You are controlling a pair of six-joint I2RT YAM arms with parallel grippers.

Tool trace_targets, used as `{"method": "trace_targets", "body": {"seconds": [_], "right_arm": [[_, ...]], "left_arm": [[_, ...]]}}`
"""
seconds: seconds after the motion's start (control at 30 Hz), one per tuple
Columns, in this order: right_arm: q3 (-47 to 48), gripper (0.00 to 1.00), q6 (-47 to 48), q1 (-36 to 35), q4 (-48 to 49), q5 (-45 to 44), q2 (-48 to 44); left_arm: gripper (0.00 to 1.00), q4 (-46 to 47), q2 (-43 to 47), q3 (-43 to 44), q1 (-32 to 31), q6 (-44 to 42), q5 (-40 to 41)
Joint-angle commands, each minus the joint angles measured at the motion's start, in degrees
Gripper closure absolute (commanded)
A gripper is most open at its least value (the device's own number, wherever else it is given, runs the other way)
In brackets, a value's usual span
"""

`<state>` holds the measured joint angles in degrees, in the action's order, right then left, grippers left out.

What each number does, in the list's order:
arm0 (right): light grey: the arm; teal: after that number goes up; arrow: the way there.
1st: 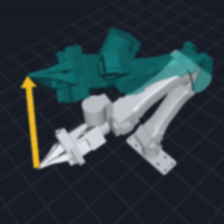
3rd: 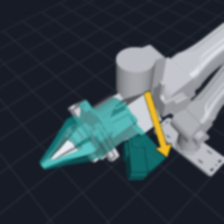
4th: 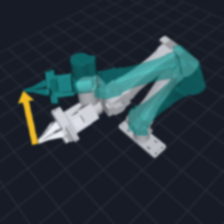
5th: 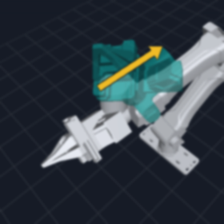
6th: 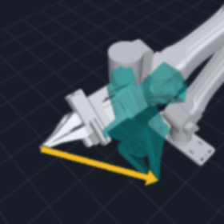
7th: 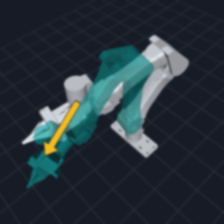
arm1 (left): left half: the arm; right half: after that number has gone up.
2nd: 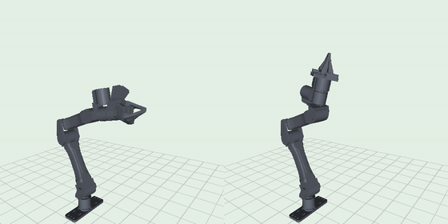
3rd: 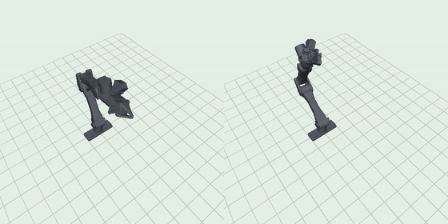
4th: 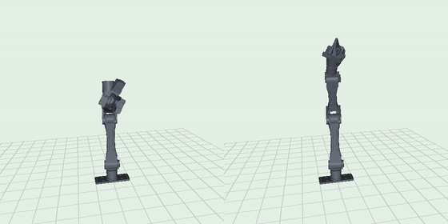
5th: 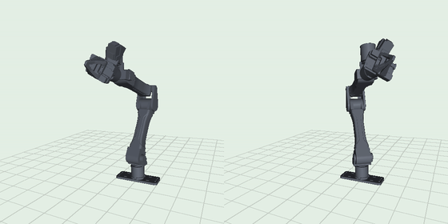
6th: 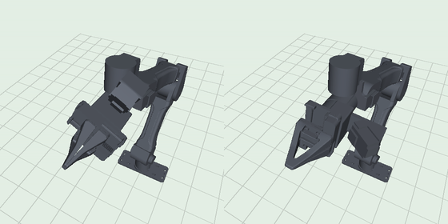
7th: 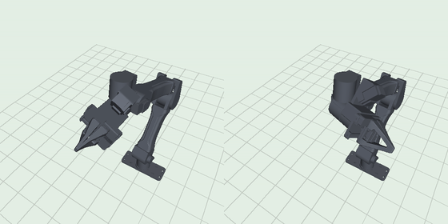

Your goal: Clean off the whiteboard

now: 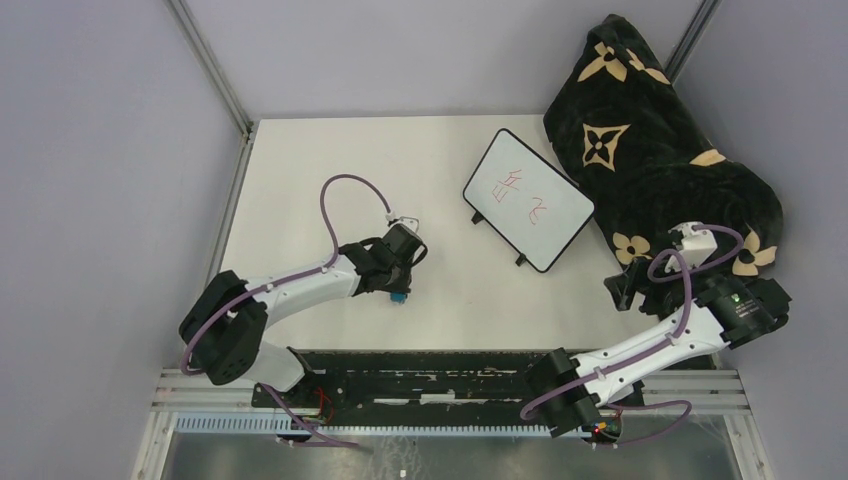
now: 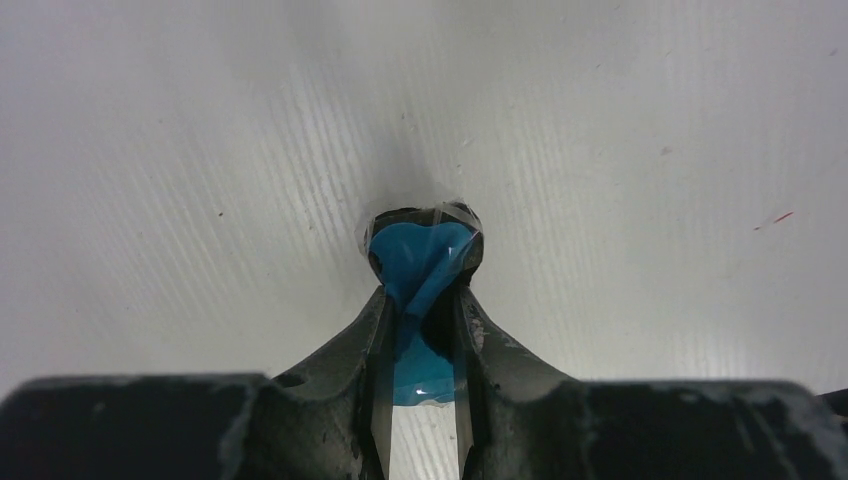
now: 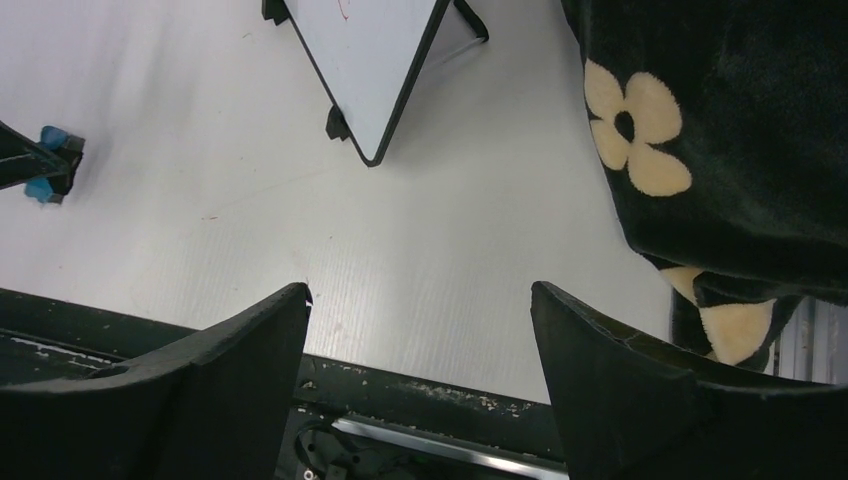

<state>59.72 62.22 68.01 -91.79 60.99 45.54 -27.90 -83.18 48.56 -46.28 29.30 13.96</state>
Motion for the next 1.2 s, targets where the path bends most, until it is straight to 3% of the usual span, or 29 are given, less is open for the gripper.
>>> {"method": "trace_targets", "body": {"seconds": [0.0,0.3,0.73,0.97,1.07,1.17], "right_arm": [[5.00,0.11,-2.64,0.37,-1.34,3.09,4.44],[27.40,0.19,-2.86,-1.55,-9.16,6.23,25.67],[46.37,0.23,-8.66,-22.73,-9.19,-4.67,36.93],[47.86,0.25,-14.59,-33.45,-5.97,-7.72,43.08],[44.74,0.26,-19.62,-37.34,0.00,-9.17,43.46],[40.85,0.27,-25.66,-40.96,6.82,-11.24,42.86]], "left_arm": [[0.76,8.83,1.62,0.88,-0.35,-1.79,-1.07],[0.83,15.38,-0.96,5.01,-0.26,-5.73,-4.04],[0.88,24.84,2.66,6.00,-0.22,-7.15,-5.08],[0.88,29.33,0.95,7.67,-0.15,-10.83,-3.82],[0.96,30.42,-1.64,11.04,-0.19,-12.99,-4.25],[0.97,30.97,-5.31,14.94,-0.01,-14.58,-4.97]]}}
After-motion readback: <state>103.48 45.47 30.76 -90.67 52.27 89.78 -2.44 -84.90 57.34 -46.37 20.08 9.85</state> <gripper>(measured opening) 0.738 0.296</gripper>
